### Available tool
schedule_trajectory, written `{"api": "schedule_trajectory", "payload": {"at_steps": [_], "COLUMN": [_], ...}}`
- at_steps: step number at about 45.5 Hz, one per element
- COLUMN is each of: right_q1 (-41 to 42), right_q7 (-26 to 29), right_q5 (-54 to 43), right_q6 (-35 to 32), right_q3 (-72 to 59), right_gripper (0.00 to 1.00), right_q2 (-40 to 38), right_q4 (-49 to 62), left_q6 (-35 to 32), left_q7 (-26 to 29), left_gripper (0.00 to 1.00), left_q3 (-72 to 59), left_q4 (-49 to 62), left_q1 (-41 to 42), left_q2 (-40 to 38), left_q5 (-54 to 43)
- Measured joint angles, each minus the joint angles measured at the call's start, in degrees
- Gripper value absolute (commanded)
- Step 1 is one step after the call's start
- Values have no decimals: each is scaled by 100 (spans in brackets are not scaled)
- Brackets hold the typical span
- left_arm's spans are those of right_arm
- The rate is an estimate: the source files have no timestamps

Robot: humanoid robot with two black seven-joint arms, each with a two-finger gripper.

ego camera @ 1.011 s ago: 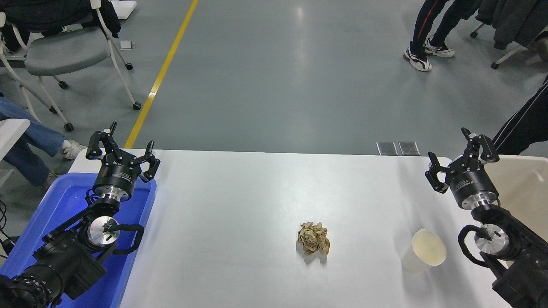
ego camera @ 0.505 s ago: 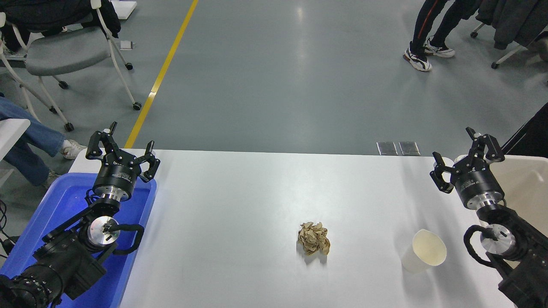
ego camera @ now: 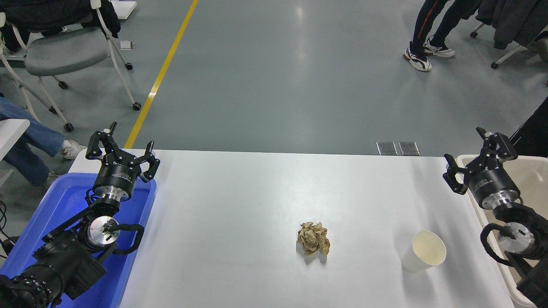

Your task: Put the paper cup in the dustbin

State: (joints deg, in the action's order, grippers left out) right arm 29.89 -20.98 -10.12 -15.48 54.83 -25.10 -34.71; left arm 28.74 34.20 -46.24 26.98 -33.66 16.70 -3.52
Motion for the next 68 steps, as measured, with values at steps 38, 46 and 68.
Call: {"api": "schedule_trajectory", "payload": {"at_steps": [38, 46, 68], "right_q1": [478, 1351, 3034], "right_q7": [261, 429, 1561], "right_q5": [-1212, -1936, -4245], "right_q6": [168, 98, 25], "right_q3": [-1694, -2840, -4717], "right_gripper": [100, 100, 100], "right_q2": [-1937, -2451, -2742], "right_q4": [-2649, -3290, -4559], "left_q6": [43, 44, 44], "left_q7": [-2, -2, -2], "left_gripper": [100, 100, 100], "left_q3": [-2, -2, 0], "left_q4": [3, 5, 4], "left_q1": [-10, -10, -8], "left_q2": [0, 0, 0], "left_q5": [1, 2, 2]}}
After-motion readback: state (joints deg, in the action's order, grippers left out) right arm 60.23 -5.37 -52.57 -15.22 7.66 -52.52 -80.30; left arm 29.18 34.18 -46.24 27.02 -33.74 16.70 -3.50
